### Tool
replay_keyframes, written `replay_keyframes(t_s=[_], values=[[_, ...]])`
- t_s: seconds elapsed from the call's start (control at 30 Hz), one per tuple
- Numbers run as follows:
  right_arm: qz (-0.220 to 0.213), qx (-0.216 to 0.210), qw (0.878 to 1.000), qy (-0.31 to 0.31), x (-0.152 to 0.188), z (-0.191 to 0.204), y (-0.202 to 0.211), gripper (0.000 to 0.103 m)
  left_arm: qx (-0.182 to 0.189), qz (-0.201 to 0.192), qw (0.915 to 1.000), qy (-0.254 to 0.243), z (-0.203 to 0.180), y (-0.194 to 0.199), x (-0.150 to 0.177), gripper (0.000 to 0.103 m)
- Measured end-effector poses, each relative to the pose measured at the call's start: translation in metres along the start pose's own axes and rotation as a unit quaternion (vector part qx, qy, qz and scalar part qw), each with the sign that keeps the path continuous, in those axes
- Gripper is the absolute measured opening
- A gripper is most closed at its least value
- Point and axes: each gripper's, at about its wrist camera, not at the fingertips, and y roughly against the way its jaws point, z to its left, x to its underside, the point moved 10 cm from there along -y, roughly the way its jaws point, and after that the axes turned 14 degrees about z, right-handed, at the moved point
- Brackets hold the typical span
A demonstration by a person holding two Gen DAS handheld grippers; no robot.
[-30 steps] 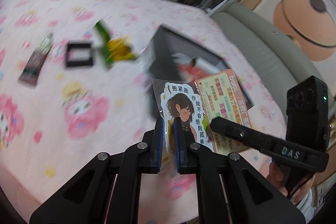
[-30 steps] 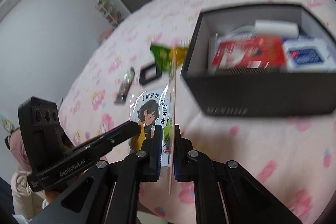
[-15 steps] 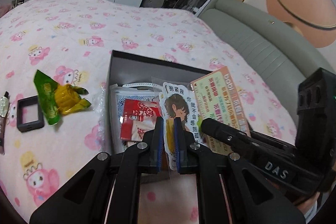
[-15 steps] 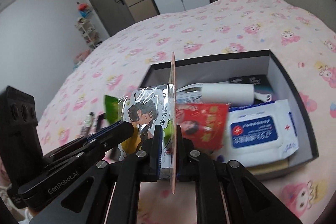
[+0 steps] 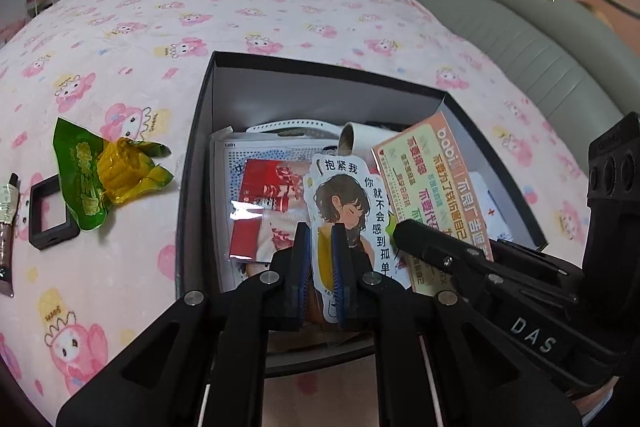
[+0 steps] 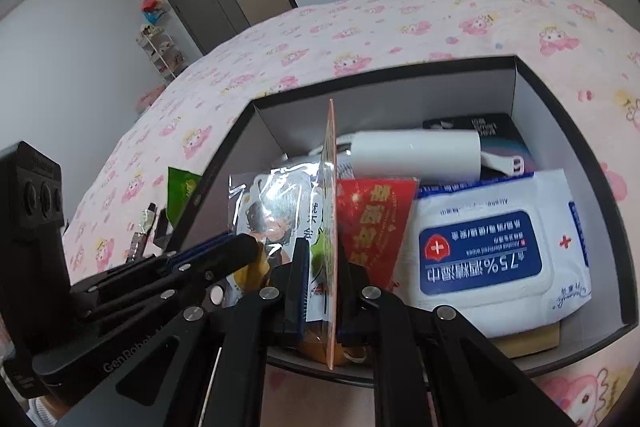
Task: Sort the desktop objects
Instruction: 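Carry the cards with the left gripper and lower them into the box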
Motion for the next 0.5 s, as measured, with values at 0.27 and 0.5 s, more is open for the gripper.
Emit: replay_keyframes(t_s=[0.27, 0.5], values=[[-0.011, 0.034, 0.999, 0.001, -0.001, -0.012, 0.018, 0.04, -0.061, 0.015, 0.9979, -0.017, -0.006, -0.011, 0.004, 0.01], [-0.016, 0.074, 0.997, -0.004, -0.004, -0.022, 0.025, 0.041, -0.082, 0.038, 0.9958, -0.014, -0.006, -0.02, 0.002, 0.018]])
